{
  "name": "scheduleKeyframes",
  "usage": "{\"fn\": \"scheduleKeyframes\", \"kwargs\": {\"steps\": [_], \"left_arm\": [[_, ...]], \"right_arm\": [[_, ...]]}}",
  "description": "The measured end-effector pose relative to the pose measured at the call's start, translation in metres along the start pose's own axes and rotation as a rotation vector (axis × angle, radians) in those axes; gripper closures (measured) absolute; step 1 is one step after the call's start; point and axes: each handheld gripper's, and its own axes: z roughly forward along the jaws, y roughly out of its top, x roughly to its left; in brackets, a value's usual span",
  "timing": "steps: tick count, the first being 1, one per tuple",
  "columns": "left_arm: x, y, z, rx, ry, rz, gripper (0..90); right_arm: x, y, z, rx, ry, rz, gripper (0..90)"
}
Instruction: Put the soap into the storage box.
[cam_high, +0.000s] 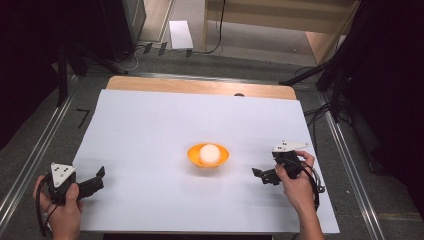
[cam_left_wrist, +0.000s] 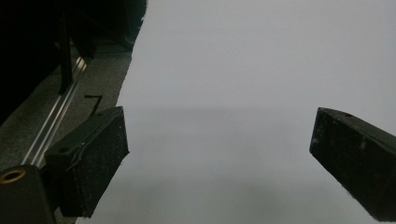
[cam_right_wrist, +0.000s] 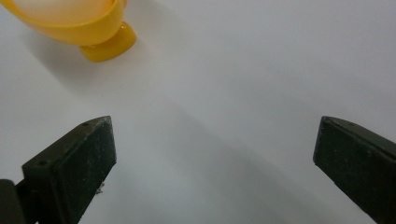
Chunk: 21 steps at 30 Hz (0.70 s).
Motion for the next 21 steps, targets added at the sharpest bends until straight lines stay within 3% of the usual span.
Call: {"fn": "scheduleKeyframes", "kwargs": {"steps": [21], "left_arm": [[0.0,0.0,0.0,-0.004,0.003,-0.007,4.5]], "right_arm": [[-0.026,-0.065,-0.034,-0.138,-0.041,0.146,0.0]]}}
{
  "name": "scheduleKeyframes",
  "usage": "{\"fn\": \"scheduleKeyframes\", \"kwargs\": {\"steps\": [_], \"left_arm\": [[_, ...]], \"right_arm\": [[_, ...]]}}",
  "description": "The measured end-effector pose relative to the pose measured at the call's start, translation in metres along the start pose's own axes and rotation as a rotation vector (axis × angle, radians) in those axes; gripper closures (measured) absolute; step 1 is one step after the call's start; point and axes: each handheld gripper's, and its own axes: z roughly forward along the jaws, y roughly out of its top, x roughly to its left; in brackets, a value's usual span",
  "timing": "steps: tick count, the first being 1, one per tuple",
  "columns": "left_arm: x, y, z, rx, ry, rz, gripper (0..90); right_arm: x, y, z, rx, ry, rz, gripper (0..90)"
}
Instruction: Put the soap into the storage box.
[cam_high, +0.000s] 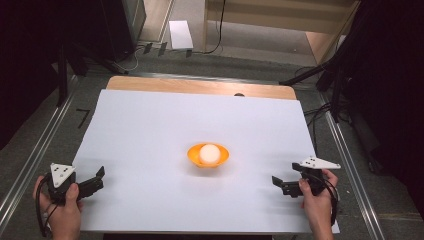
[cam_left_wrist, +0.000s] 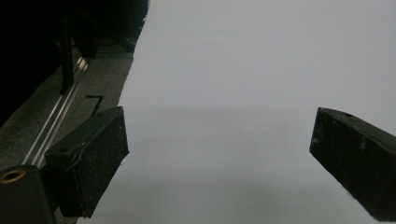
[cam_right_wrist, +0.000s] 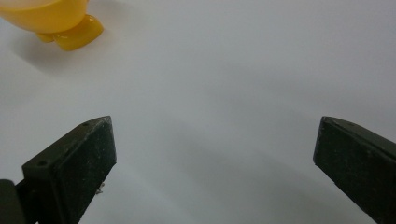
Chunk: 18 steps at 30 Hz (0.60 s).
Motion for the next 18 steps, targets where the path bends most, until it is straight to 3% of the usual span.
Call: {"fn": "scheduleKeyframes", "kwargs": {"steps": [18], "left_arm": [[0.0,0.0,0.0,0.002,0.0,0.0,4.4]], "right_arm": [[-0.018,-0.038,-0.035,-0.082,-0.04,0.084,0.0]]}}
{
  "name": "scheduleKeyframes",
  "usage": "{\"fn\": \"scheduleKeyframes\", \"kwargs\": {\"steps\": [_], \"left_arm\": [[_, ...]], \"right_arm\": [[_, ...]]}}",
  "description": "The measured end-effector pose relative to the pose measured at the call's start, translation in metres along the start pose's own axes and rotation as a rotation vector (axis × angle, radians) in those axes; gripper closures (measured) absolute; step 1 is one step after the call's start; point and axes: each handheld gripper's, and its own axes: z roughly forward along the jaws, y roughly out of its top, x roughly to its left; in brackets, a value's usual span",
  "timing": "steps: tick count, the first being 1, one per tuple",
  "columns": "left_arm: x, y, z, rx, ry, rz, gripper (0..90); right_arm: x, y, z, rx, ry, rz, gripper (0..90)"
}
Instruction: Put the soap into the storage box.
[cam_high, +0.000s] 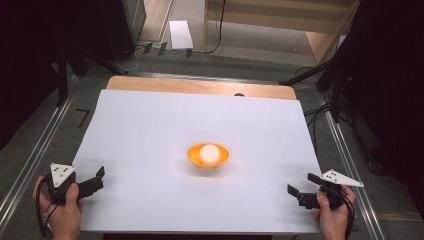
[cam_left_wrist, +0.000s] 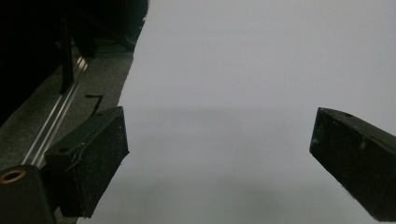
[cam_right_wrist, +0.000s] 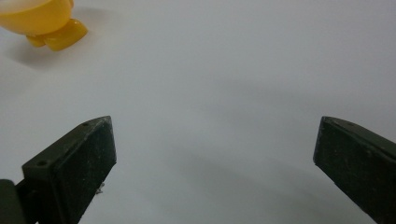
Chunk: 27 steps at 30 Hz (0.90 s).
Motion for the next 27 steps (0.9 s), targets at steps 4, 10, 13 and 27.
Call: {"fn": "scheduleKeyframes", "kwargs": {"steps": [4,10,13,27], "left_arm": [[0.0,0.0,0.0,0.001,-0.001,0.0,4.4],[0.001,0.001,0.002,0.018,-0.008,0.001,4.2],[0.0,0.001,0.003,0.027,-0.004,0.0,3.8],[0.001,0.001,0.003,0.029,-0.005,-0.01,3.8]], "right_arm": [[-0.004,-0.008,-0.009,-0.019,-0.017,0.016,0.0],[-0.014,-0.018,-0.026,-0.068,-0.061,0.046,0.0],[-0.02,-0.024,-0.034,-0.083,-0.08,0.057,0.0],[-0.029,-0.036,-0.037,-0.151,-0.08,0.125,0.0]]}}
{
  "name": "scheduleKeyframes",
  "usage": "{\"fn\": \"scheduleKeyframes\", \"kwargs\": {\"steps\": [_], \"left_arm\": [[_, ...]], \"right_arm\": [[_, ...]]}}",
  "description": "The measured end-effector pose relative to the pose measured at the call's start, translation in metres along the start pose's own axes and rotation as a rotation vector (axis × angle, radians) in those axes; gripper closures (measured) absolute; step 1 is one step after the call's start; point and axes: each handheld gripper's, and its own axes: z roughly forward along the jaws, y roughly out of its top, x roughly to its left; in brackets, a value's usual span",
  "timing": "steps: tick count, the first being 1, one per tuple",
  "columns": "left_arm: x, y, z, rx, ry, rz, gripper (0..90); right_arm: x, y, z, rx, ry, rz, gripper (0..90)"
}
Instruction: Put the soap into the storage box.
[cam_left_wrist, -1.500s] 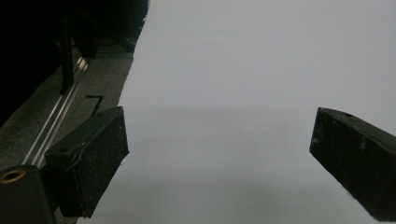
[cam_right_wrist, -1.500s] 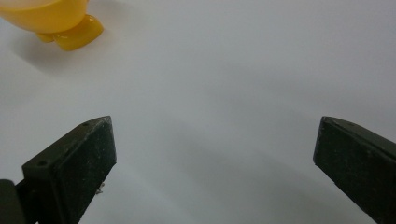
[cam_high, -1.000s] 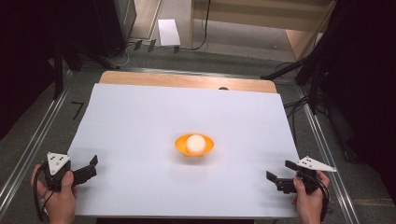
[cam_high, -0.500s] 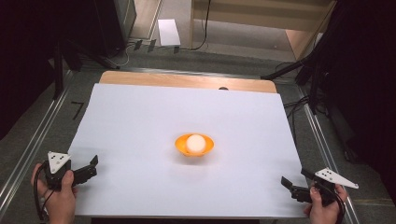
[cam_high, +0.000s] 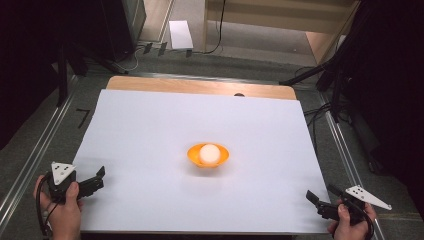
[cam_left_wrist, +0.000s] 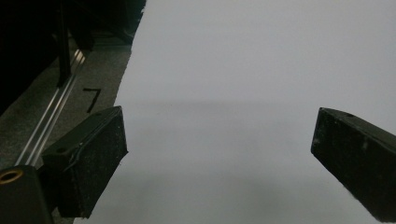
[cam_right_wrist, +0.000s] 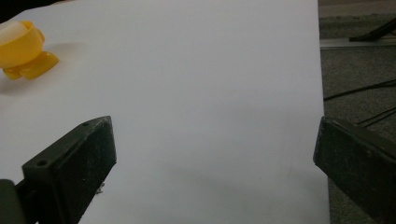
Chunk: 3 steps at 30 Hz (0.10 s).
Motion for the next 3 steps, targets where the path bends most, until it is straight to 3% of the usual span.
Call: {"fn": "scheduleKeyframes", "kwargs": {"steps": [3], "left_arm": [[-0.0005,0.0,0.0001,0.001,0.0,0.006,3.8]], "right_arm": [[-0.0004,0.0007,-0.0011,-0.008,-0.009,0.01,0.0]]}}
